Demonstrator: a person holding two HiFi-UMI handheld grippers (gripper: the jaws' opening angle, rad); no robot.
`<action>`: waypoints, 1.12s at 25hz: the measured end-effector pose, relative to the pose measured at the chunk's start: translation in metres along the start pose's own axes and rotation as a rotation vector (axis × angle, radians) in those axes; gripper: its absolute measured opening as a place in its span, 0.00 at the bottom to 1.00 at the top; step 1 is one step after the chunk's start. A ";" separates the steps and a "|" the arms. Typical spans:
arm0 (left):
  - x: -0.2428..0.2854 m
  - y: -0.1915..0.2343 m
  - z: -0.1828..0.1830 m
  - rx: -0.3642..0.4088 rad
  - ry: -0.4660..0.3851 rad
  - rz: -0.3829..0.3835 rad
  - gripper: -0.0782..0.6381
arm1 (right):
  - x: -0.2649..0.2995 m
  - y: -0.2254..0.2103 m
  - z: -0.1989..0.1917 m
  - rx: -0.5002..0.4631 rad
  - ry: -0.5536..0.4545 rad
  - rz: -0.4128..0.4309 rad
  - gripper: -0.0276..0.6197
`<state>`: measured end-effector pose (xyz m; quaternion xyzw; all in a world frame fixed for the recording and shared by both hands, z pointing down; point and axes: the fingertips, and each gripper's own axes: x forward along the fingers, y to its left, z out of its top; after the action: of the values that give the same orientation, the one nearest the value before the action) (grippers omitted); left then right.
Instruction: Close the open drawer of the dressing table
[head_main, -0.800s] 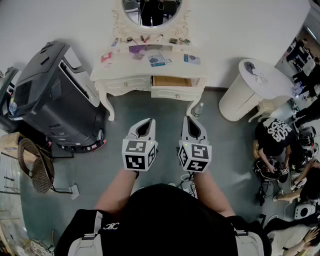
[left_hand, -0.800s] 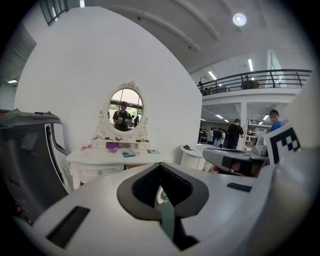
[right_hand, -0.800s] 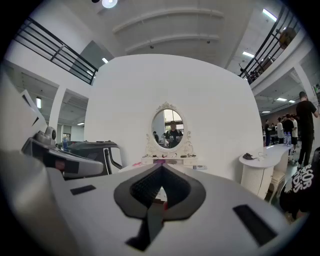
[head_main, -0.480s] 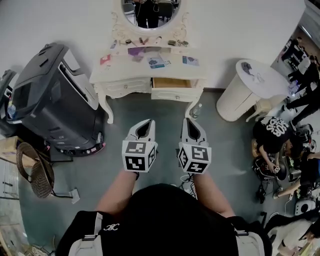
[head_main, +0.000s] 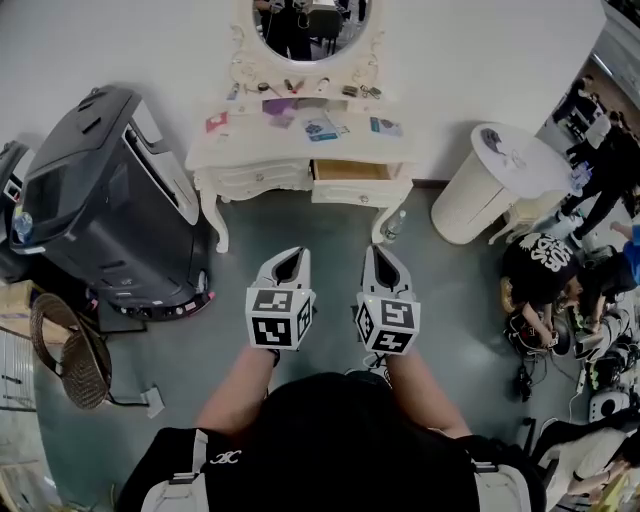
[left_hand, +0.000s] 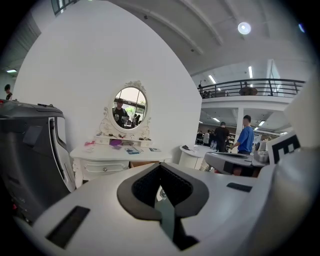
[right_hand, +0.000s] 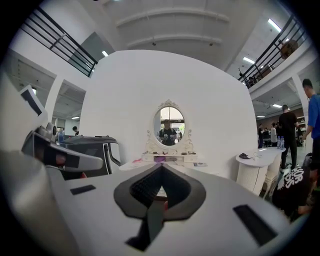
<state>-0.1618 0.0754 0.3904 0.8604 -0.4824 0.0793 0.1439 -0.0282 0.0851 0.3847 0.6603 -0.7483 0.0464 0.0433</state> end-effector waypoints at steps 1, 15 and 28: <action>0.000 0.002 0.000 -0.005 0.000 -0.004 0.11 | -0.001 0.002 -0.002 -0.002 0.006 -0.003 0.06; 0.078 0.003 0.003 0.043 0.051 -0.030 0.11 | 0.065 -0.045 -0.016 0.058 0.028 -0.022 0.06; 0.205 -0.005 0.034 0.051 0.094 0.036 0.11 | 0.169 -0.128 -0.013 0.071 0.076 0.048 0.06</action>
<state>-0.0508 -0.0986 0.4141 0.8503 -0.4883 0.1342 0.1430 0.0775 -0.0952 0.4205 0.6410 -0.7597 0.0989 0.0469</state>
